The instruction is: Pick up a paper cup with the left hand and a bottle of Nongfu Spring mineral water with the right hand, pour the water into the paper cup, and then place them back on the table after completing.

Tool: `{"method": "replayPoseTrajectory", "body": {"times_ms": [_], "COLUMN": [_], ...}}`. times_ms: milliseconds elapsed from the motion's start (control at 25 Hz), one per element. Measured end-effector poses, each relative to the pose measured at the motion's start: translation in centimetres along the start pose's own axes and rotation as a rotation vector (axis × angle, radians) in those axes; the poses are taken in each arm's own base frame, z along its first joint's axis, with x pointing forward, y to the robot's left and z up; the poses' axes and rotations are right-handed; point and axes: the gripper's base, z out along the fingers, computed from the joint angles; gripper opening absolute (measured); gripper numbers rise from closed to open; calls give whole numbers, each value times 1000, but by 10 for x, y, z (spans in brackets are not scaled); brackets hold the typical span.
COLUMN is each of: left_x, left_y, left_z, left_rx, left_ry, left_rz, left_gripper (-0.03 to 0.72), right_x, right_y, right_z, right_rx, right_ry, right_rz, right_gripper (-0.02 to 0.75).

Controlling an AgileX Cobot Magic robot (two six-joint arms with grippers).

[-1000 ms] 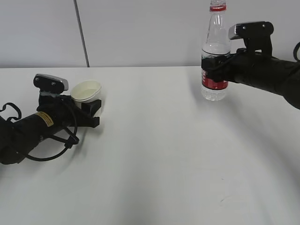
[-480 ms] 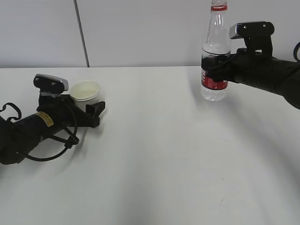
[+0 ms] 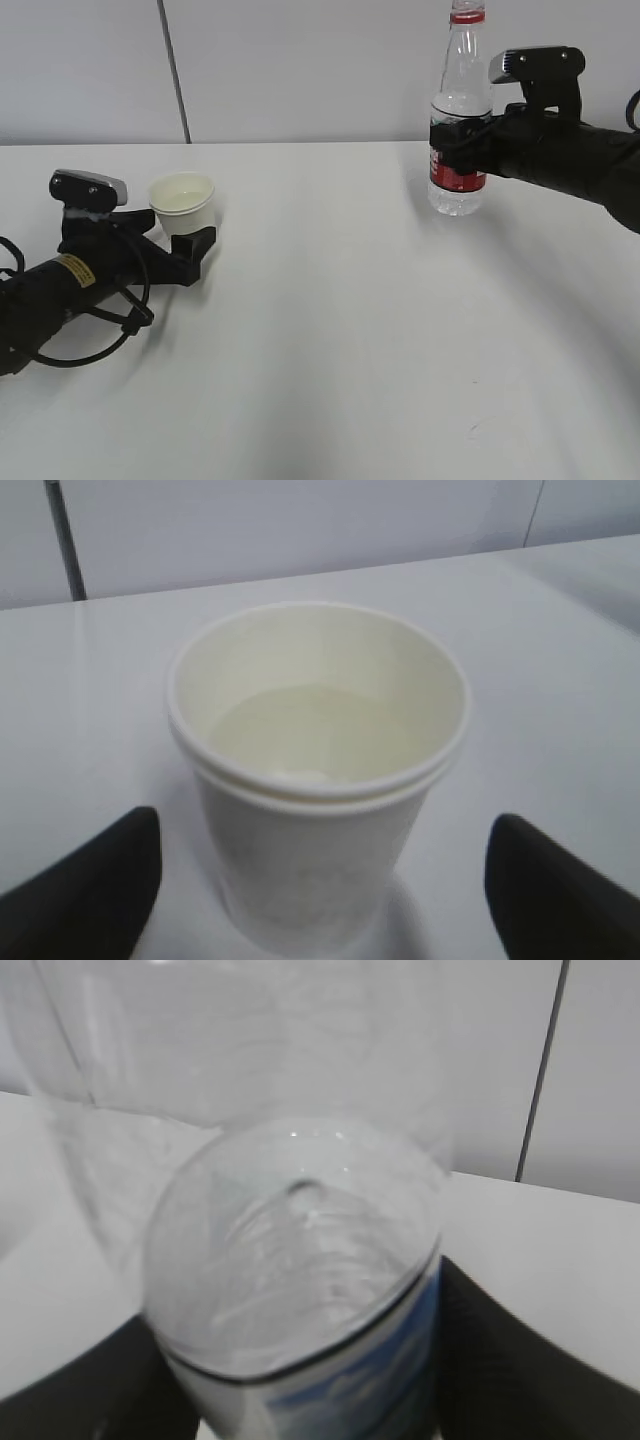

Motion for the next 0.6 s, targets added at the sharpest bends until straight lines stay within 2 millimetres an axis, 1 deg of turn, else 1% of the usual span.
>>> {"method": "replayPoseTrajectory", "body": {"times_ms": [160, 320, 400, 480, 600], "left_x": [3, 10, 11, 12, 12], "left_y": [-6, -11, -12, -14, -14], "left_z": [-22, -46, -55, -62, -64], "left_rx": [-7, -25, -36, -43, -48], "left_ry": [18, 71, 83, 93, 96], "left_rz": [-19, -41, -49, -50, -49], "left_gripper": [595, 594, 592, 591, 591], "right_x": [0, 15, 23, 30, 37], "right_y": [0, 3, 3, 4, 5], "right_z": [0, 2, 4, 7, 11], "right_rx": [-1, -26, -35, -44, -59], "right_ry": [-2, -8, 0, 5, -9], "right_rz": [2, 19, 28, 33, 41], "right_gripper": [440, 440, 440, 440, 440]}}
